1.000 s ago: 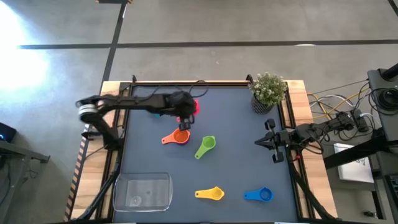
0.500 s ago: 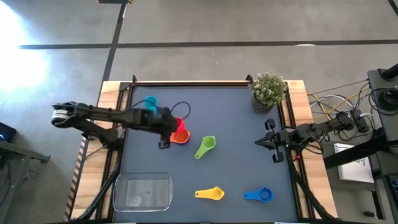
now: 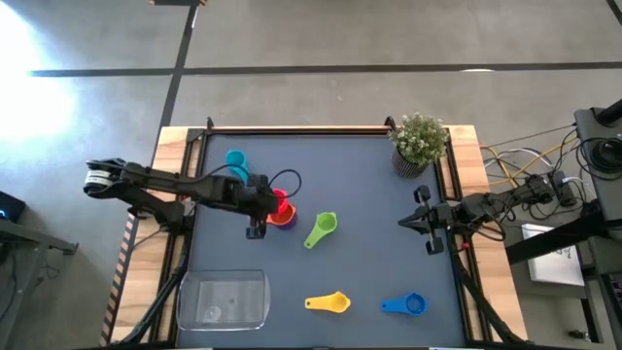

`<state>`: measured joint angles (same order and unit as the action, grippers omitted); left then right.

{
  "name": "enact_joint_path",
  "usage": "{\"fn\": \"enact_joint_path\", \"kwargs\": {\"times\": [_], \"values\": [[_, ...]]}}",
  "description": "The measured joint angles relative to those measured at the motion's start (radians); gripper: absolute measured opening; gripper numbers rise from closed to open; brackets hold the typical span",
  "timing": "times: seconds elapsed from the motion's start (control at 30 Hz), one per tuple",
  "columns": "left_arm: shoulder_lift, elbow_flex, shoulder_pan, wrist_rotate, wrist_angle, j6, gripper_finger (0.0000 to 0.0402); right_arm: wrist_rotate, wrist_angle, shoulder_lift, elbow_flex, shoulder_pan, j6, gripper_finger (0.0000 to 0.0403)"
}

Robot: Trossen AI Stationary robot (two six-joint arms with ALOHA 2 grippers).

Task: Nest measuring cups in basket
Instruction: Stack the red measuring cup on top of the orange measuring cup

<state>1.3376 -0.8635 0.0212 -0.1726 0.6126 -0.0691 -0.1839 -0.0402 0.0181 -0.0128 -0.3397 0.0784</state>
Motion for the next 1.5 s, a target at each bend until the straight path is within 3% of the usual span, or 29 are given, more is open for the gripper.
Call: {"fn": "enact_joint_path", "kwargs": {"times": [0.77, 1.23, 1.5], "values": [[0.006, -0.019, 0.094, 0.062, -0.097, -0.079, 0.0000, 0.000, 0.000, 0.004, 0.000, 0.000, 0.000, 0.0009], [0.119, -0.020, 0.093, 0.061, -0.101, -0.084, 0.0000, -0.005, -0.003, 0.004, 0.000, 0.000, 0.001, 0.0009], [0.115, -0.022, 0.090, 0.090, -0.111, -0.081, 0.0049, -0.055, -0.140, 0.005, 0.000, 0.000, 0.001, 0.0009]]}}
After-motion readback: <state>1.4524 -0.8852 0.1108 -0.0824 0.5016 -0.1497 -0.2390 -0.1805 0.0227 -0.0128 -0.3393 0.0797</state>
